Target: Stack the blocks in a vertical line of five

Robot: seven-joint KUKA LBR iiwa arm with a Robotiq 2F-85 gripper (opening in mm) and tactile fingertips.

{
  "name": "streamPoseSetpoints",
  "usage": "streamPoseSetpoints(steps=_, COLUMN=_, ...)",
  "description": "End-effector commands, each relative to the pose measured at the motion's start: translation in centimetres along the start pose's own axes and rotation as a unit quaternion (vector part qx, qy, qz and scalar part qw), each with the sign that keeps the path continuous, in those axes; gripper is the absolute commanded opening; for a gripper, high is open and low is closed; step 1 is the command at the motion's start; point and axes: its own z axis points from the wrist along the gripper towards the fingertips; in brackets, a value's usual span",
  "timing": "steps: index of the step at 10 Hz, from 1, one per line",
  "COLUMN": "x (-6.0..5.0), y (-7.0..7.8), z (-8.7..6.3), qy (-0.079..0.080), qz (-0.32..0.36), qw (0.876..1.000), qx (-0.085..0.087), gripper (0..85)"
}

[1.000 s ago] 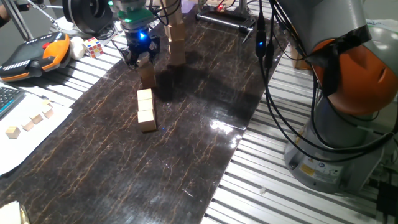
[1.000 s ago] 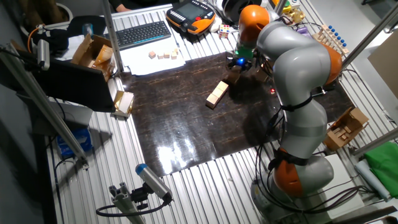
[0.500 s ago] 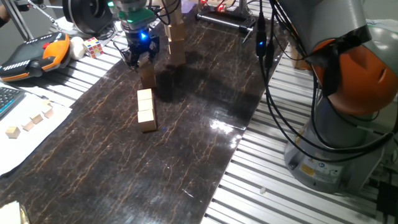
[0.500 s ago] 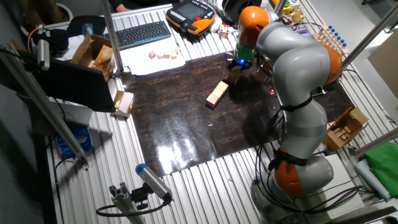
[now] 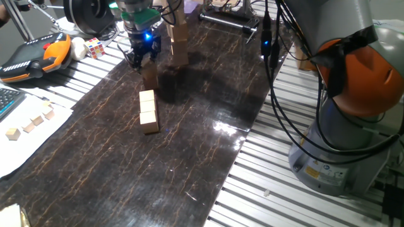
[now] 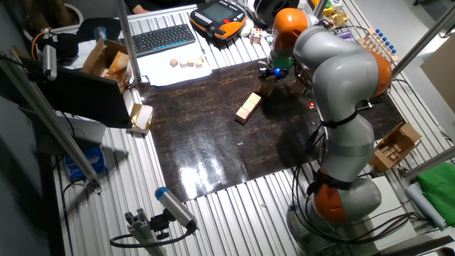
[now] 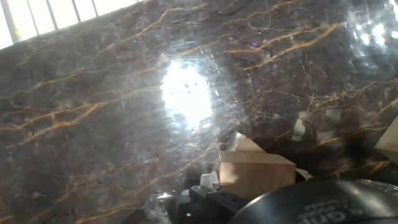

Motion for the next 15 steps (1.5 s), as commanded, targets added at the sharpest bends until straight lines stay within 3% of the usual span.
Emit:
streamPoseSetpoints(steps=1, x=-0.11, y=-0.23, z=0.05, qy=0.002, qz=-0.002, qw=1.0, qx=-0.002, gripper=41.0)
streamPoseSetpoints(steps=6, x=-0.2, y=-0.21, z=0.26, qy=0.002, qz=-0.007, qw=1.0, qx=-0.01, gripper=41.0)
streamPoseSetpoints(steps=15, x=-0.28, y=-0.28, z=0.53, qy=0.0, qz=-0.016, qw=1.0, qx=-0.006, gripper=41.0)
